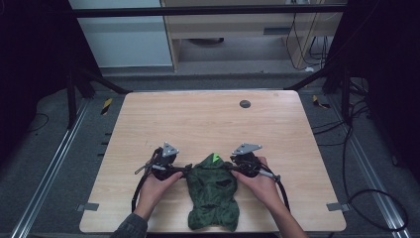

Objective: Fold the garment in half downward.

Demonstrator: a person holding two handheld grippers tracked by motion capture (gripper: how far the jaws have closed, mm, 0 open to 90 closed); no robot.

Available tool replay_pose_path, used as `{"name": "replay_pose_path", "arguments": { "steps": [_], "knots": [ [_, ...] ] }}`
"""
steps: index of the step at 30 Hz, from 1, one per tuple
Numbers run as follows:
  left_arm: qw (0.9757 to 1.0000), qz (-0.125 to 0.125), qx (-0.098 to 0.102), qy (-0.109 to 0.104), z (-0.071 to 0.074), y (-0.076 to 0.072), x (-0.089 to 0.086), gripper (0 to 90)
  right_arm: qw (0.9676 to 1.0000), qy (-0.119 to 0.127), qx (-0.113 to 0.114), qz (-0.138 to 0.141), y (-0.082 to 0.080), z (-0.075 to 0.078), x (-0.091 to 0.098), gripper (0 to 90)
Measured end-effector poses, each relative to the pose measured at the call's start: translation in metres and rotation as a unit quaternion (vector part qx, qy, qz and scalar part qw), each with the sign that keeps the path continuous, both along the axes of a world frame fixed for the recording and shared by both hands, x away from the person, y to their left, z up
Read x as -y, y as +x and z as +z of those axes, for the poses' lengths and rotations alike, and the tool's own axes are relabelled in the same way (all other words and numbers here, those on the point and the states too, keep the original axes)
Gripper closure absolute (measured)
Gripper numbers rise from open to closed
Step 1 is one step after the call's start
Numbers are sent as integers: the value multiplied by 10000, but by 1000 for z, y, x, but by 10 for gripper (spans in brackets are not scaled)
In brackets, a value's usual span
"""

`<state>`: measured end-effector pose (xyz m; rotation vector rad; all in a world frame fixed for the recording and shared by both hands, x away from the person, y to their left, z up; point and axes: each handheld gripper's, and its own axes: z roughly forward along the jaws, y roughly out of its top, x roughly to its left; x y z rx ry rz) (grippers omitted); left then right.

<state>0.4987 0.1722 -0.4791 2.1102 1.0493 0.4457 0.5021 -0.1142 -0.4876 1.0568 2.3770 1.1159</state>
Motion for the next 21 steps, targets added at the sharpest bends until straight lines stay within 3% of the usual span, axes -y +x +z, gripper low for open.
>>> {"name": "replay_pose_path", "arguments": {
  "steps": [6,8,13,17,21],
  "knots": [
    [9999,-100,-60,38,-3,-1,5,247,9999,-40,-159,-42,6,-4,-3,509],
    [9996,-182,-179,112,-8,0,7,261,9995,-140,-280,-1,5,-8,-5,494],
    [9989,-288,-344,107,-13,1,9,282,9993,-224,-307,37,2,-12,-7,489],
    [9987,-322,-396,41,-17,1,10,310,9992,-287,-270,80,-1,-12,-7,519],
    [9979,-533,-358,56,-17,-2,13,428,9992,-299,-228,163,-3,-12,-7,600]
  ]
}}
